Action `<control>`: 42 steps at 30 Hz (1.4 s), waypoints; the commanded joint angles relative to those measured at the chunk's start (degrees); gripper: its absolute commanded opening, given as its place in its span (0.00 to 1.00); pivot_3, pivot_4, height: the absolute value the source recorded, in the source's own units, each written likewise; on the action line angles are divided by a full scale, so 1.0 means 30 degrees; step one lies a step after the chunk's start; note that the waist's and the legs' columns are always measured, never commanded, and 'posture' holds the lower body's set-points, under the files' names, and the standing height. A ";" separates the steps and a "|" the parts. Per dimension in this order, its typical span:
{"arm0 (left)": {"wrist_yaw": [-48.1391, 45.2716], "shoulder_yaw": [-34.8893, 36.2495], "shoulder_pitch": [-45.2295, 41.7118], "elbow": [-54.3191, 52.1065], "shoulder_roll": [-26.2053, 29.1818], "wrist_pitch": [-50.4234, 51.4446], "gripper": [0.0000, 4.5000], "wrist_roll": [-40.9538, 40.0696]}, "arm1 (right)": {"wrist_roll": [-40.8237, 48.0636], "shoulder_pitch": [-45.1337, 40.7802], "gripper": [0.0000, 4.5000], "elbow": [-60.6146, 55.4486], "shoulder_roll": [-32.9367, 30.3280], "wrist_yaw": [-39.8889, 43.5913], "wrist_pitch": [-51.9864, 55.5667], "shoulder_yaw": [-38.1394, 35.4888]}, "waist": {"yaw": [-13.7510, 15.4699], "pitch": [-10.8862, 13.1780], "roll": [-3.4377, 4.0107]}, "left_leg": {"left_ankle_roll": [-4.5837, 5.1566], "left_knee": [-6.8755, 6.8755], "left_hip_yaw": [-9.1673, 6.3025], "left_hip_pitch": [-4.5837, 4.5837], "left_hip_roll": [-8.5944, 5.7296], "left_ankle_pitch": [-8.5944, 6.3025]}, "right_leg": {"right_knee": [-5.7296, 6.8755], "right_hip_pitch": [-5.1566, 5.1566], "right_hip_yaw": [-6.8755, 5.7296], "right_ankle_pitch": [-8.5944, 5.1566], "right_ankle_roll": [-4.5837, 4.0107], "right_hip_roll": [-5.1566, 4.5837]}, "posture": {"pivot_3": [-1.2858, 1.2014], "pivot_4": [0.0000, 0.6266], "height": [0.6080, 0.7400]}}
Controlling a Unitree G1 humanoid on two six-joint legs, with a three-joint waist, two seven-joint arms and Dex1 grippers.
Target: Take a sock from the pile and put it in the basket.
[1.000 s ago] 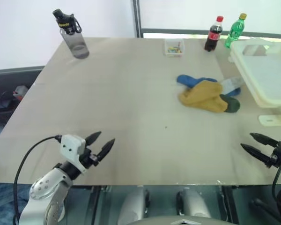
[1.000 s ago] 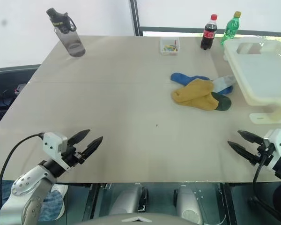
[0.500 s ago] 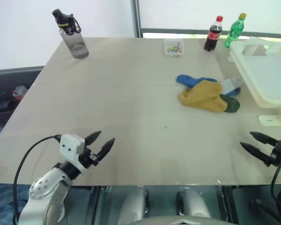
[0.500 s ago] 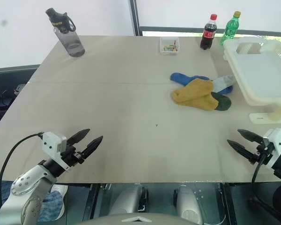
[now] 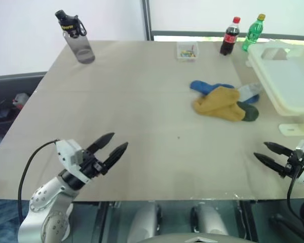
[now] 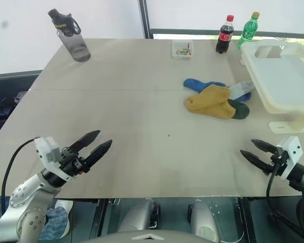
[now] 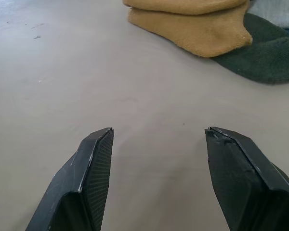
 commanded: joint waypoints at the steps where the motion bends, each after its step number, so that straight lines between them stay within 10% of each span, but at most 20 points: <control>1: -0.1344 0.0287 0.0459 -0.0707 0.0484 -0.0212 0.73 -0.0687 | -0.1106 -0.1264 0.69 -0.0570 -0.0210 -0.1590 0.0375 0.0533 | -0.0041 -0.0002 0.0002 | 0.0000 0.0000 0.0004 0.0004 0.0000 0.0000 | 0.0000 0.0001 -0.0001 0.0000 0.0001 0.0001 | 0.52 0.24 1.00; 18: -0.1907 0.0235 0.1059 -0.1118 0.0495 -0.0138 0.73 -0.0586 | -0.4505 -1.3219 0.69 0.4171 0.3997 -1.0064 0.5728 0.4453 | -0.0297 -0.0001 -0.0002 | -0.0076 -0.0002 0.0015 -0.0111 -0.0010 0.0046 | -0.0011 -0.0108 -0.0016 0.0000 0.0001 0.0033 | 0.52 0.24 1.00; 42: -0.1411 0.0029 0.2331 -0.1967 -0.0137 -0.0492 0.73 -0.0229 | -0.6042 -1.3724 0.69 0.1479 0.5339 -0.7900 0.4341 0.8077 | -0.0457 0.0000 0.0001 | -0.0051 -0.0011 0.0020 -0.0122 0.0010 0.0031 | 0.0015 -0.0151 -0.0023 0.0001 0.0002 0.0049 | 0.52 0.24 1.00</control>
